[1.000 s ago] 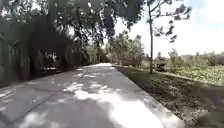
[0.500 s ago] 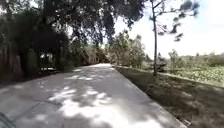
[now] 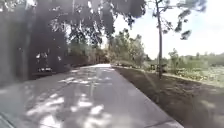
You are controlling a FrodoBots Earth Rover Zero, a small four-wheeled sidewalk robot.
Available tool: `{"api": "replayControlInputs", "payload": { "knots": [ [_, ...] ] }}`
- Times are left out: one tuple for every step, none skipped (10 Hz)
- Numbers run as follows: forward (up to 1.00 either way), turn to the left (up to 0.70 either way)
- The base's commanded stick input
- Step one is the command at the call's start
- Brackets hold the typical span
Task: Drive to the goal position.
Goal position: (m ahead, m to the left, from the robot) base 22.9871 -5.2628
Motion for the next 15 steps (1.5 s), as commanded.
{"api": "replayControlInputs", "payload": {
  "knots": [
    [0.85, 0.01],
    [0.85, 0.00],
    [0.85, 0.00],
    [0.85, 0.00],
    [0.85, 0.00],
    [0.85, 0.00],
    [0.85, 0.00],
    [0.85, 0.00],
    [0.85, 0.00],
    [0.85, 0.00],
    [0.85, 0.00],
    [0.85, 0.00],
    [0.85, 0.00],
    [0.85, 0.00],
    [0.85, 0.00]
  ]
}}
